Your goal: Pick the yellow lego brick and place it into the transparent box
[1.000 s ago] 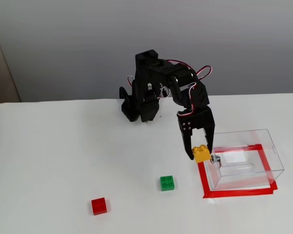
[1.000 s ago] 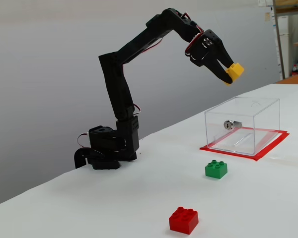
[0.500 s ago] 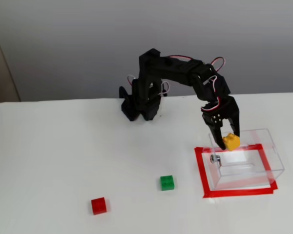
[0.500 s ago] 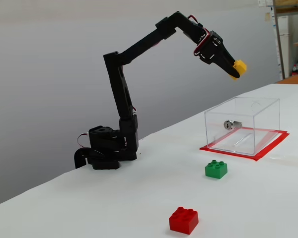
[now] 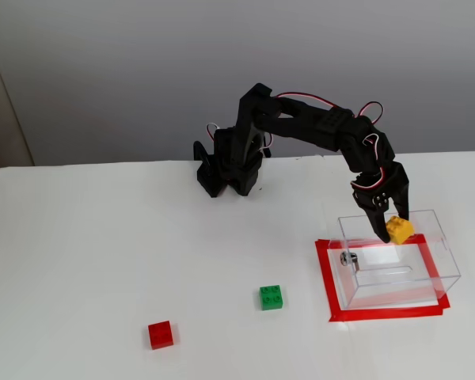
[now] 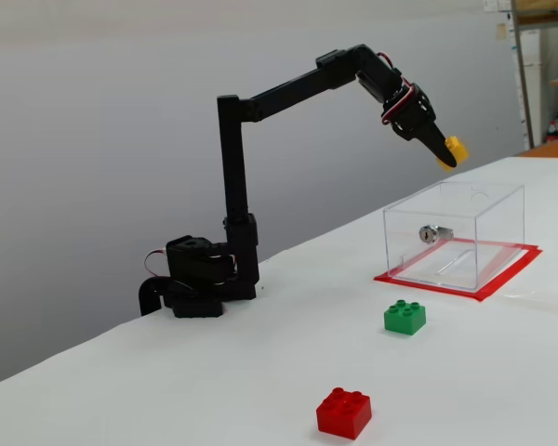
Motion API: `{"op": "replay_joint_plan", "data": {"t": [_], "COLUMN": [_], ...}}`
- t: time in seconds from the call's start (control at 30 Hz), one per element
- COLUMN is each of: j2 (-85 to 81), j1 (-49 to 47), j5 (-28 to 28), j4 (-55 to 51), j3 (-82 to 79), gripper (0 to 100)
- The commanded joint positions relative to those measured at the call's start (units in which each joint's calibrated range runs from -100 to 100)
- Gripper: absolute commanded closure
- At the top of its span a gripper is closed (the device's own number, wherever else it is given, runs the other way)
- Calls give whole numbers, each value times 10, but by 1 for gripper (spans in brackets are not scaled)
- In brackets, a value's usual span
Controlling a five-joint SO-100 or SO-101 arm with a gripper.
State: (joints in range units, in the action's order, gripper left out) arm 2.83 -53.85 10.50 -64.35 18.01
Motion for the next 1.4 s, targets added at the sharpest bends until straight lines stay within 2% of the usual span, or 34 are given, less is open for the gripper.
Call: {"op": "replay_joint_plan", "data": {"t": [0.0,0.47,0.53,0.63,0.73,1.37], "j2": [3,6,6,6,5,7], "j1": [-13,-14,-13,-13,-13,-13], "j5": [-3,-5,-5,-7,-8,-8], "j4": [8,8,8,8,8,8], "j3": [17,17,17,16,16,16], "gripper": [92,90,86,73,68,68]}}
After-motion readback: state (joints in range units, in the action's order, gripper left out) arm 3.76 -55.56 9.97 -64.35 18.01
